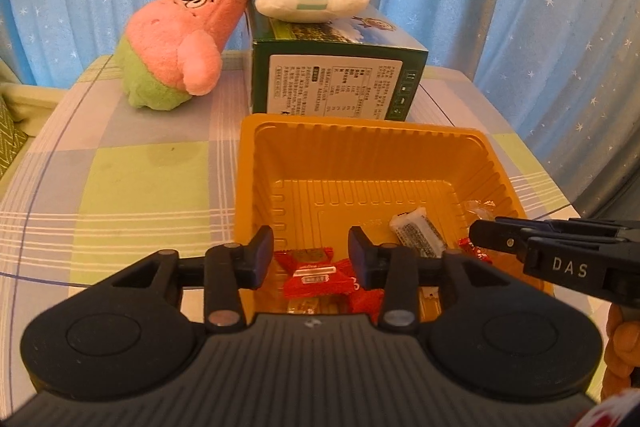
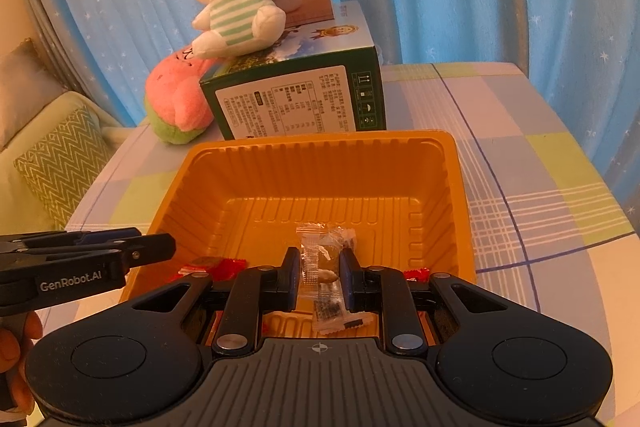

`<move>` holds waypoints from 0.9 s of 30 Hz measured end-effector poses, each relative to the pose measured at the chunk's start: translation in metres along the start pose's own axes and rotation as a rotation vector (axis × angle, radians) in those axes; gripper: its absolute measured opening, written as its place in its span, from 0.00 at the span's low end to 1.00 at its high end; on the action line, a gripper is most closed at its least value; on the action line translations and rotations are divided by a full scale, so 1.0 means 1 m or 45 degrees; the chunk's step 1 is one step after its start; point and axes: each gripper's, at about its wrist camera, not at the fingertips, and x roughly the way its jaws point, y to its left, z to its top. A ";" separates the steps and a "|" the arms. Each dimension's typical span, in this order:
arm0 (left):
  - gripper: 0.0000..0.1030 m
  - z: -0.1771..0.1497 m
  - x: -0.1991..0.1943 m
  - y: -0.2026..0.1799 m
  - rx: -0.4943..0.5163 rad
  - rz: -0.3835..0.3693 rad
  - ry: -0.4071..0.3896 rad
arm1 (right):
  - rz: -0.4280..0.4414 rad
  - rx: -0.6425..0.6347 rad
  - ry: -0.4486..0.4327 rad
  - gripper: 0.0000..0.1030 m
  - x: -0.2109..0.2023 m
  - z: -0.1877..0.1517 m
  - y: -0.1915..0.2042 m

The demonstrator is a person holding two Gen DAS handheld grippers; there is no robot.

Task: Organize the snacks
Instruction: 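Move both tools back to the remaining snacks on the table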

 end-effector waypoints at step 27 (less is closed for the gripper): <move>0.64 -0.045 -0.051 0.022 -0.023 0.074 0.003 | 0.075 0.089 -0.034 0.27 -0.039 -0.008 -0.005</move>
